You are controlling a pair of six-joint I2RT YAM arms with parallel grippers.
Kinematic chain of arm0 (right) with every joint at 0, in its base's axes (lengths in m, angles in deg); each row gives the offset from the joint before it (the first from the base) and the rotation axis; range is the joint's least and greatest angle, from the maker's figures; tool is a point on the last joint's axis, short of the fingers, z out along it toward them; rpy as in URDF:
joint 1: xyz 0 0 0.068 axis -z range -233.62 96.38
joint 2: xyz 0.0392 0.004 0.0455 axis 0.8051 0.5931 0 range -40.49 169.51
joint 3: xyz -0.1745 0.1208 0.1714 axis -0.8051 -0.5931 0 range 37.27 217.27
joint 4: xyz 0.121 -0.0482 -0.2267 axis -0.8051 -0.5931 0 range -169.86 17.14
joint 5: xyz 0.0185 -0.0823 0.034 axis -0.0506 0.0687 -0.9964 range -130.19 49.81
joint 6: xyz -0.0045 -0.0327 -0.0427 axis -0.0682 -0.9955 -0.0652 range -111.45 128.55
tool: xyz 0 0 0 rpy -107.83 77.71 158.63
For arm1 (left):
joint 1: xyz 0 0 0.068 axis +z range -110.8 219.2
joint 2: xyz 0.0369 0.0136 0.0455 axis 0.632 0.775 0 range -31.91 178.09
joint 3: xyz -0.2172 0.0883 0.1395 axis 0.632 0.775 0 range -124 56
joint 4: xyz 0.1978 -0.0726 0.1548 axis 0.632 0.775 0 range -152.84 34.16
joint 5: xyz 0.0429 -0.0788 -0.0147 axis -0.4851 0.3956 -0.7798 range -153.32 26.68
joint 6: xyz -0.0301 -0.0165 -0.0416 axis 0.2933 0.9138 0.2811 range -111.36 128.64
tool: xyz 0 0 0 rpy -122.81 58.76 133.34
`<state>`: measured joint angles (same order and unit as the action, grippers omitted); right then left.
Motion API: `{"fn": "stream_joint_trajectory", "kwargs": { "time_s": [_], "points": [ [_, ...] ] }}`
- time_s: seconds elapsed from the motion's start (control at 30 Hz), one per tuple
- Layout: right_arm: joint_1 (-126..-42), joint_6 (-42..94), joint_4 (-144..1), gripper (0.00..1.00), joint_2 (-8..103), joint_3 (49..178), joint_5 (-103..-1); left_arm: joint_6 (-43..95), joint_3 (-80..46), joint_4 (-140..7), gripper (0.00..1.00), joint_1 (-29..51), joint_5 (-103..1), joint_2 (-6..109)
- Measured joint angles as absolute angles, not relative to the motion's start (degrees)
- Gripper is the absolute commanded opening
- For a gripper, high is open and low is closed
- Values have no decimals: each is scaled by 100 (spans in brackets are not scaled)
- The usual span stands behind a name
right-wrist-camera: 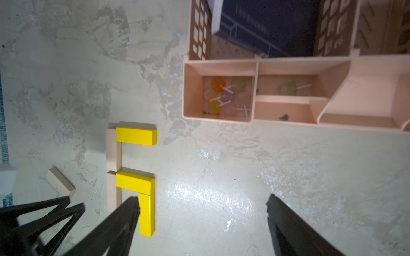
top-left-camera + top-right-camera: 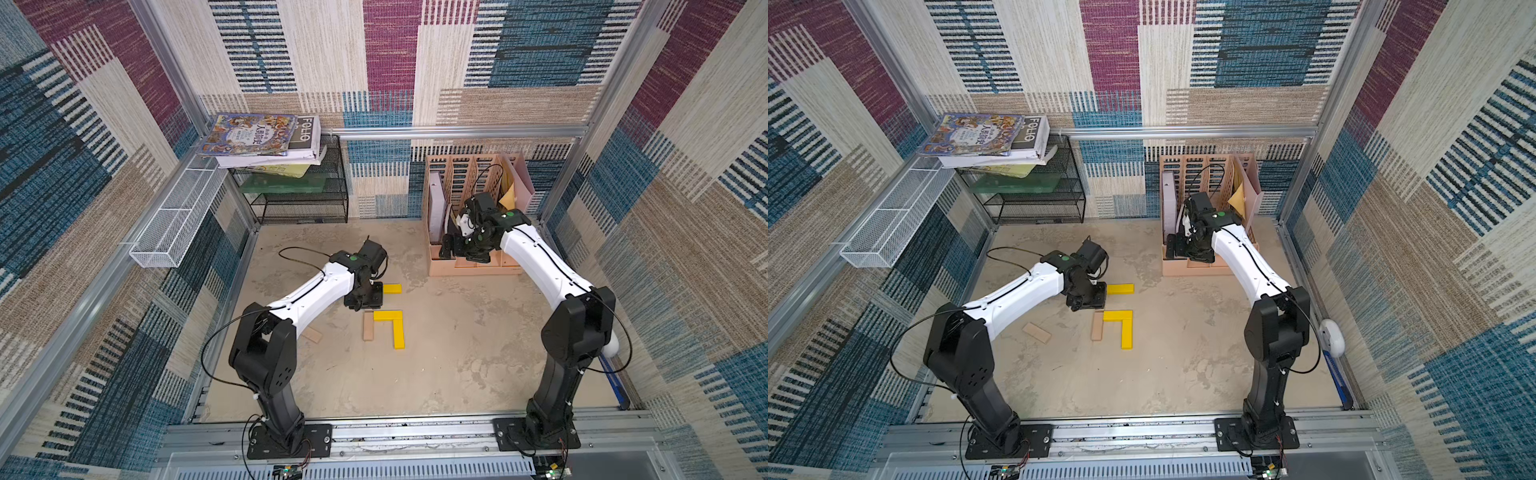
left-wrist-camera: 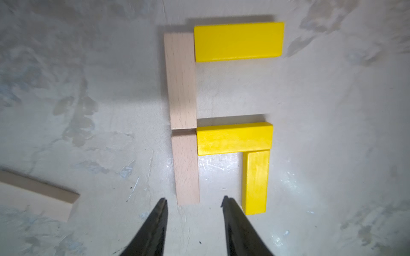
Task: Assemble the number 6 with building blocks
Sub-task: Assemble the building block at the center of the board, then pick up the building block from the center of the board.
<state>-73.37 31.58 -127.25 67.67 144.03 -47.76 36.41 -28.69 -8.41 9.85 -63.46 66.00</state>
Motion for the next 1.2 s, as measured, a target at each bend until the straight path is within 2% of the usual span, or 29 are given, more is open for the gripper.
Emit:
{"fn": "stream_joint_trajectory", "kwargs": {
  "time_s": [0.1, 0.17, 0.23, 0.27, 0.3, 0.37, 0.43, 0.57, 0.77, 0.97, 1.2],
  "points": [
    [-7427, 2907, -12633, 98, 7093, 14973, -5047, 3593, -3133, -769, 46, 1376, -6434, 6102],
    [-7726, 2627, -12565, 98, 7589, 15670, -5380, 3796, -2989, -954, 46, 2126, -6515, 5452],
    [-8174, 2365, -12579, 97, 8244, 16547, -5675, 4128, -2491, -1256, 47, 2850, -6661, 4805],
    [-8430, 2260, -12611, 97, 8620, 17043, -5791, 4314, -2183, -1378, 56, 3153, -6705, 4495],
    [-8668, 2190, -12618, 96, 8966, 17467, -5876, 4476, -1907, -1422, 58, 3424, -6692, 4231],
    [-9241, 2065, -12684, 96, 9720, 18254, -5998, 4779, -1383, -1459, 58, 3875, -6635, 3822],
    [-9722, 1995, -12749, 96, 10179, 18505, -5985, 4913, -1037, -1387, 58, 4089, -6672, 3599],
    [-10533, 1803, -12900, 97, 10623, 18426, -5780, 5199, -438, -1127, 58, 4187, -6764, 3120],
    [-10981, 1582, -12644, 100, 10732, 18254, -5450, 5671, -6, -568, 60, 4240, -7245, 2604],
    [-11385, 1449, -12391, 99, 10994, 18252, -5246, 6250, 198, -257, 77, 4257, -7785, 1916],
    [-11698, 1390, -12087, 99, 11285, 18396, -5135, 6412, 112, -198, 81, 4286, -8023, 1776]
  ]
}}
